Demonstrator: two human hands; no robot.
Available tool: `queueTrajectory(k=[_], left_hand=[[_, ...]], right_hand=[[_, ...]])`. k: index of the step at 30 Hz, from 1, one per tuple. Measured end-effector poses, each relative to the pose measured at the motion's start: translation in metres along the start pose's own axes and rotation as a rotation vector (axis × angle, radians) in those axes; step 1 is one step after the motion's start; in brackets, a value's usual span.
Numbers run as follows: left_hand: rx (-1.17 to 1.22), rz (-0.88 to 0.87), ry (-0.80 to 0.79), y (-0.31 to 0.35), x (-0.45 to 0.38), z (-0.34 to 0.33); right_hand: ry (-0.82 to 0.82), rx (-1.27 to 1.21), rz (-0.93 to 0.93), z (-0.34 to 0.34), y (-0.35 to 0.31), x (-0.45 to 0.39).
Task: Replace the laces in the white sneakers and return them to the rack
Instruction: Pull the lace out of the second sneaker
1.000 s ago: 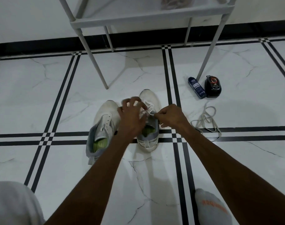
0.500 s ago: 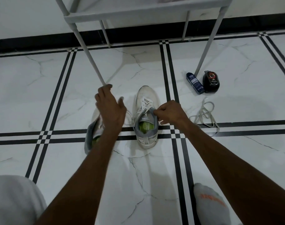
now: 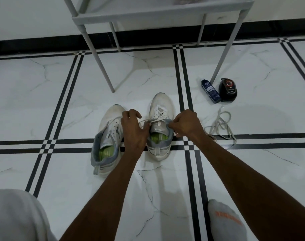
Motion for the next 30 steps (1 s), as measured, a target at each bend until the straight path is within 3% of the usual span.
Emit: queueTrajectory(k=[4,7,12,16,18,20,22,26,30], left_hand=[[-0.058,0.046,-0.012,0.007,0.010,-0.005],[-0.056,0.118,-0.054,0.008,0.007,-0.009],[0.212,0.239,-0.120,0.001,0.003,-0.009],[0.262,0.283,-0.134,-0.007,0.004,-0.009],[0.279,0.274,-0.108,-0.009,0.005,-0.009],[0.299,0.276,-0.099,-0.009,0.007,-0.007],[0.317,0.275,-0.108,-0.011,0.007,-0.008],[0.329,0.281,-0.109,-0.012,0.008,-0.012],[0.352,0.298,-0.142,-0.010,0.008,-0.011]], right_hand=[[0.022,0.260,0.198,-0.007,-0.020,0.003],[-0.076,0.375,0.394,-0.022,-0.039,0.008],[-0.031,0.516,0.467,-0.035,-0.044,0.007],[-0.066,0.632,0.591,-0.039,-0.044,0.005],[0.029,0.471,0.528,-0.031,-0.037,0.001],[0.267,0.241,0.327,-0.011,-0.019,-0.015],[0.341,0.162,0.201,0.002,-0.004,-0.022],[0.133,0.071,0.400,-0.015,-0.019,-0.005],[0.009,0.338,0.482,-0.034,-0.028,0.003]])
Point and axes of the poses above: each hand's wrist, its own x-axis away from the middle knuckle, its own z-axis out of the back of the hand, y = z × x, the point moved 2 cm from there along -x, towards the middle knuckle, and after that the axes turned 8 degrees about -x, right-handed, at the moved point
